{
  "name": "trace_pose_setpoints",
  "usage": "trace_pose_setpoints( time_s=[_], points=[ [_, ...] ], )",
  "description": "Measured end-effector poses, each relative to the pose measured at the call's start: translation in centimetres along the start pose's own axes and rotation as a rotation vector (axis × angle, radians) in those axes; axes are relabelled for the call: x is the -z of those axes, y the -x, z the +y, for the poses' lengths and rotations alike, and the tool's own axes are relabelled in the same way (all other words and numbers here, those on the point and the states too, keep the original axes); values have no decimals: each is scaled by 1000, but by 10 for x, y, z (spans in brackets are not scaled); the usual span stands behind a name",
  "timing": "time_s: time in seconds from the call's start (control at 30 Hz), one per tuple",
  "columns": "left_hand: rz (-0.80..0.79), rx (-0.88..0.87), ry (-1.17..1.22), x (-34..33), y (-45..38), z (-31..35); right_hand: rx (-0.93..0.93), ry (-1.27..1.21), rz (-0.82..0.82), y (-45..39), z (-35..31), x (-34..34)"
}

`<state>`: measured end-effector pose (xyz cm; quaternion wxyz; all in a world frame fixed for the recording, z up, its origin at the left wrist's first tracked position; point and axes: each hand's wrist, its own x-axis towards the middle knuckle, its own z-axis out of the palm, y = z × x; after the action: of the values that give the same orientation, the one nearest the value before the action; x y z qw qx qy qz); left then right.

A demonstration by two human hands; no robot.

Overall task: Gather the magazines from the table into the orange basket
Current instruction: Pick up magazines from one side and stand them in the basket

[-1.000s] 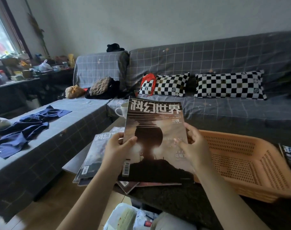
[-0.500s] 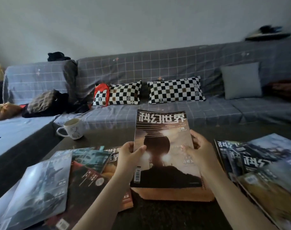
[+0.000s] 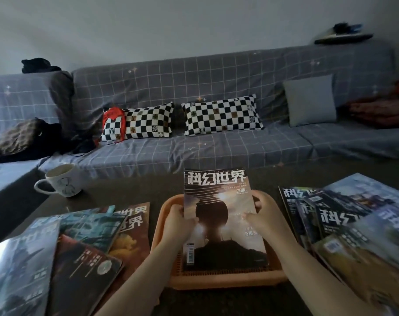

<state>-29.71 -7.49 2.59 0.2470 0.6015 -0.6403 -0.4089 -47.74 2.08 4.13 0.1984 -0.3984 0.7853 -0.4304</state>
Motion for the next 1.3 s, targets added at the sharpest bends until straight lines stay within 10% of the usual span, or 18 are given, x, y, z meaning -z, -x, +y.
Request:
trace_pose_setpoints(
  time_s=[0.87,1.3],
  points=[
    [-93,19,-338,4,17,10,-71,153,-169,10,-8,1],
    [-86,-402,-194,-31,94,49,-56,18,37,65,10,50]
  ],
)
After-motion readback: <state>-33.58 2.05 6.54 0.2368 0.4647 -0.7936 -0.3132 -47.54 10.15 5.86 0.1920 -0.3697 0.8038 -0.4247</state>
